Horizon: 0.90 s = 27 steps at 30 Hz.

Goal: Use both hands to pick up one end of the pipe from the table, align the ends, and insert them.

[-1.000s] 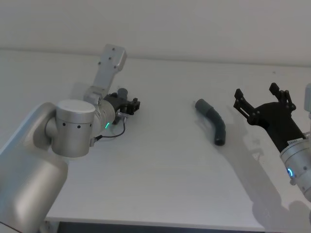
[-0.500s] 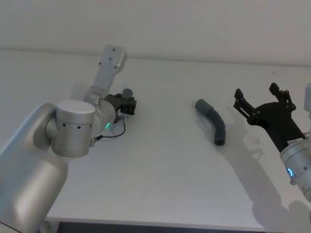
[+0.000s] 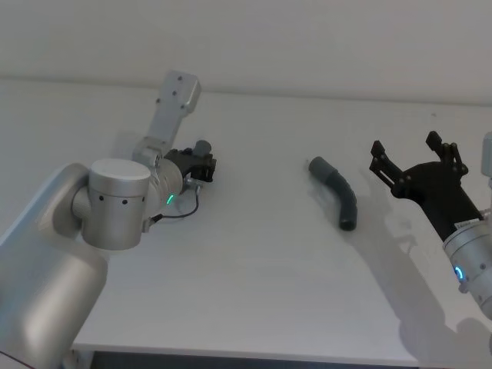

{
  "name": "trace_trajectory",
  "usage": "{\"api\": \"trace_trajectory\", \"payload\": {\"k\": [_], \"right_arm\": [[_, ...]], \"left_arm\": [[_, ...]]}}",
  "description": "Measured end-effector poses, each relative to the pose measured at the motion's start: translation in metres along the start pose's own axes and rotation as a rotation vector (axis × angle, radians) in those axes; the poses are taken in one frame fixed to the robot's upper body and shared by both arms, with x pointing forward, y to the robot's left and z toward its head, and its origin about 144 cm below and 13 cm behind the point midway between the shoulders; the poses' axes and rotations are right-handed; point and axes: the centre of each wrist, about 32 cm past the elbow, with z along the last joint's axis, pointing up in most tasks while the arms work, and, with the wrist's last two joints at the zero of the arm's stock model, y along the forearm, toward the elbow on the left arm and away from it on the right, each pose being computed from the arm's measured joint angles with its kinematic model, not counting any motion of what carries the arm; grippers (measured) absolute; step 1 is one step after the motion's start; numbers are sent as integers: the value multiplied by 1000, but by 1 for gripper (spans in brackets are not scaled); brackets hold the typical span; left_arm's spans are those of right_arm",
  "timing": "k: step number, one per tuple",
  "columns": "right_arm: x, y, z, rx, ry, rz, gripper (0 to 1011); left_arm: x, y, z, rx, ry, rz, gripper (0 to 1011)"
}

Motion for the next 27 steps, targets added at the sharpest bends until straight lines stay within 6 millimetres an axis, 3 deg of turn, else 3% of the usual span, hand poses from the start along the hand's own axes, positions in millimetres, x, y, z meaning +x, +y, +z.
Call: {"api": "trace_trajectory", "payload": {"k": [17,27], "right_arm": [[0,1,1,-3,-7,2,1002],[4,8,14,-74,-58,40,1002]], "left_arm": [[0,0,0,-1,0,-1,377],[0,0,0,-1,0,0,377]]}}
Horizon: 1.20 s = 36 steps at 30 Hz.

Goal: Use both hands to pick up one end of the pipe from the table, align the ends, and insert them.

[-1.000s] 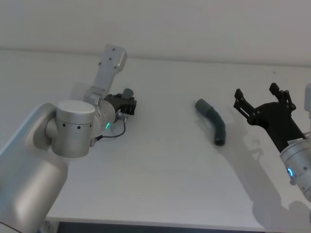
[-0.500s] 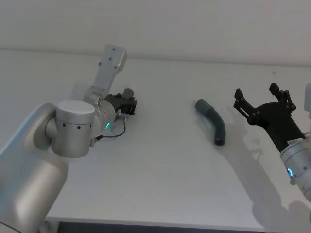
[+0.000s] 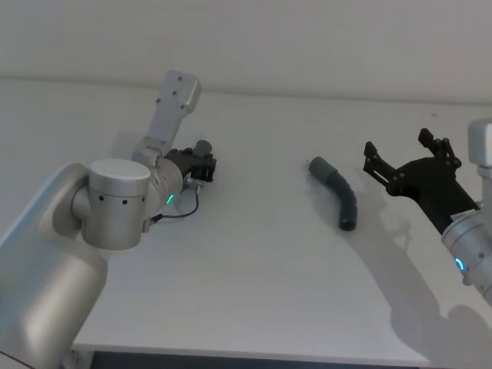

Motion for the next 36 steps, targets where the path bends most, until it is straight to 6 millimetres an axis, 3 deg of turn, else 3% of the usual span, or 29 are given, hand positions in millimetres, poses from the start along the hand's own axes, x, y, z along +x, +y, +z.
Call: {"api": "trace_trajectory", "payload": {"k": [19,36], "right_arm": [[11,13,28,-227,-53,96,1002],[13,25,26,-336,-17,134,1002]], "left_arm": [[0,0,0,0,0,0,377],[0,0,0,0,0,0,377]]}}
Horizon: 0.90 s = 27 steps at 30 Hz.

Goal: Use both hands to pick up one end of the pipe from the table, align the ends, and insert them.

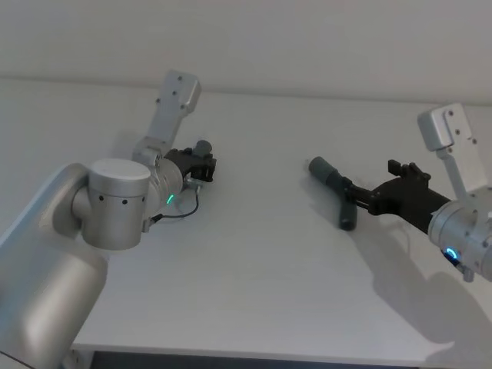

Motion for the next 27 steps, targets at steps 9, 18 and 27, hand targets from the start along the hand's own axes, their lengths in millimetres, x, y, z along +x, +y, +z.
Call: {"api": "trace_trajectory", "payload": {"k": [9,18,27], "right_arm": [[-3,11,-2,-34,25,16,1002],[-8,21,-2,-55,34,27,1002],[-11,30,-2,-70,38,35,1002]], "left_arm": [[0,0,0,0,0,0,377],[0,0,0,0,0,0,377],[0,0,0,0,0,0,377]]}}
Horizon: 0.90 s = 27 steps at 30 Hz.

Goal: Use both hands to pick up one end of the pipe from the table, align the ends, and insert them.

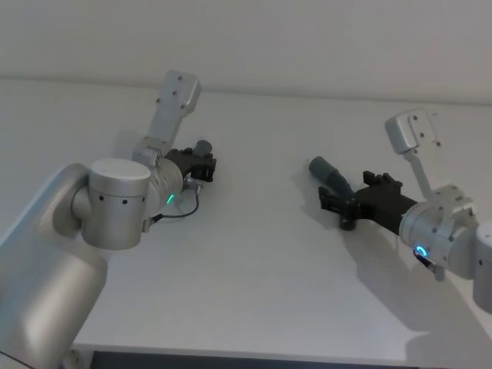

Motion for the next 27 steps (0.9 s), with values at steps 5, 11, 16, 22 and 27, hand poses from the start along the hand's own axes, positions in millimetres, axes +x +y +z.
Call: {"api": "trace_trajectory", "payload": {"k": [5,11,16,22,27], "right_arm": [[-1,4,1,-7,0,2,1002],[-3,10,1,-19,1,4,1002],[-4,13,1,-26,3,5,1002],[-5,16,1,-33,4,5,1002],[-6,18,2,-38,5,4,1000]], "left_arm": [[0,0,0,0,0,0,377],[0,0,0,0,0,0,377],[0,0,0,0,0,0,377],[0,0,0,0,0,0,377],[0,0,0,0,0,0,377]]}}
